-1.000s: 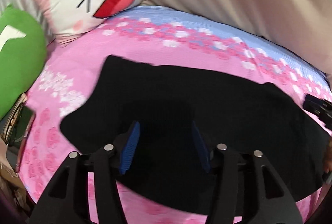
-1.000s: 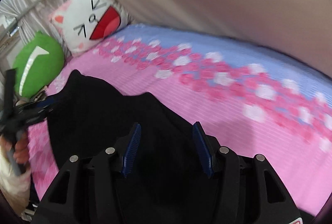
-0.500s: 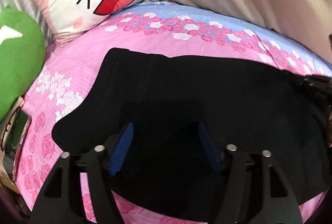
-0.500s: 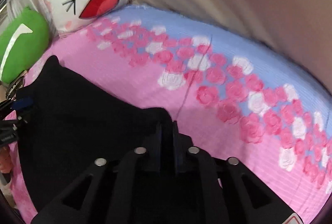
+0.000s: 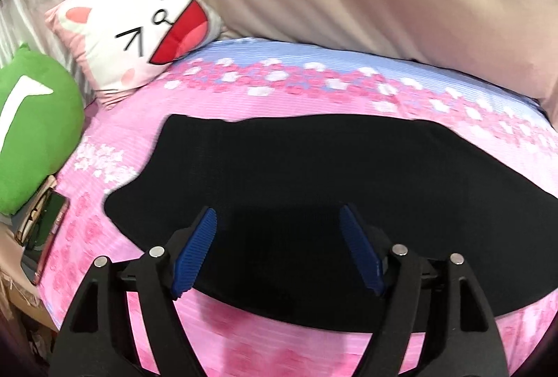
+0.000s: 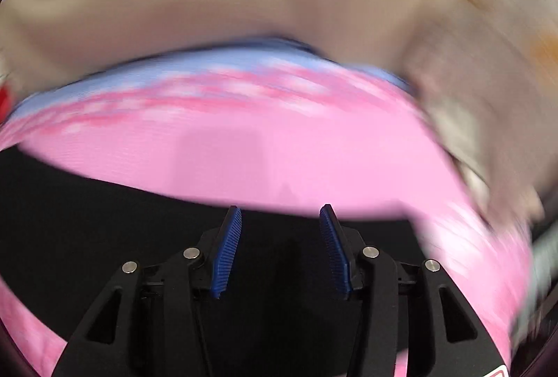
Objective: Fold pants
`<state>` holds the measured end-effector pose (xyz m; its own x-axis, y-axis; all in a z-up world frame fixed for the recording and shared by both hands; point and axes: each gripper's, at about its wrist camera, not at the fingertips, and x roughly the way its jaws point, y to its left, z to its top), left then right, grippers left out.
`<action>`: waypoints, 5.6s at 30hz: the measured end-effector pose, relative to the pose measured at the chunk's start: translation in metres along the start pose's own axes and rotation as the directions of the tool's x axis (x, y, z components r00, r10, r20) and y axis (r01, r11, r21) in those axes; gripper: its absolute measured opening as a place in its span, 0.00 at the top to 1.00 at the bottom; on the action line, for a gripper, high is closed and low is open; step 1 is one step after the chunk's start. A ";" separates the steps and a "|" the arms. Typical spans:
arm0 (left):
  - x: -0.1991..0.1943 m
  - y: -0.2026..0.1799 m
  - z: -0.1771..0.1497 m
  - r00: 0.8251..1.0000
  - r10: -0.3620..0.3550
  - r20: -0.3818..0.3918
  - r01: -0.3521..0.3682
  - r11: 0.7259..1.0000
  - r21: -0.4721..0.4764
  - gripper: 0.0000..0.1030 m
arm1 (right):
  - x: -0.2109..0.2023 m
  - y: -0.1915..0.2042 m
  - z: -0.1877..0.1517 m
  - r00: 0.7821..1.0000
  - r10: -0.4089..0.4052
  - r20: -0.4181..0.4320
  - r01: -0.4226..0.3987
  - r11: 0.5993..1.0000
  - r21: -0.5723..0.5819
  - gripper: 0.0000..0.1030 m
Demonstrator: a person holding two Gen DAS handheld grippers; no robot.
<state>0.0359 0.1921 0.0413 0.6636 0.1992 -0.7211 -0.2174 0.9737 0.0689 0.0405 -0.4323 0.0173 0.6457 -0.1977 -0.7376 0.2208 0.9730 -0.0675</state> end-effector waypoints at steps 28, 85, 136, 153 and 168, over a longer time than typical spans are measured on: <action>0.019 -0.122 -0.005 0.999 -0.004 -0.049 0.009 0.996 0.094 0.29 | 0.001 -0.051 -0.001 0.997 0.040 0.059 -0.037 0.998 -0.041 0.80; -0.044 -0.124 -0.048 0.998 -0.039 0.056 0.038 0.999 0.028 0.13 | 0.007 -0.102 -0.045 0.998 0.055 -0.043 -0.043 0.969 0.245 0.86; -0.014 -0.068 -0.088 0.960 -0.279 0.010 0.278 0.950 -0.146 0.11 | -0.106 0.175 -0.054 0.924 0.378 0.054 -0.374 0.924 -0.079 0.34; -0.024 -0.077 -0.087 0.993 -0.121 0.019 0.122 0.986 -0.117 0.11 | -0.057 0.138 -0.068 0.899 0.436 0.036 -0.438 0.894 0.098 0.85; -0.043 -0.135 -0.098 0.987 -0.159 0.028 0.158 0.986 0.055 0.11 | -0.061 0.040 -0.102 0.964 0.266 0.011 -0.265 0.954 0.140 0.62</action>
<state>-0.0334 0.0415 -0.0048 0.7093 0.0446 -0.7035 -0.0703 0.9975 -0.0077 -0.0643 -0.3694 -0.0092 0.6894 0.0665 -0.7213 0.1423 0.9639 0.2249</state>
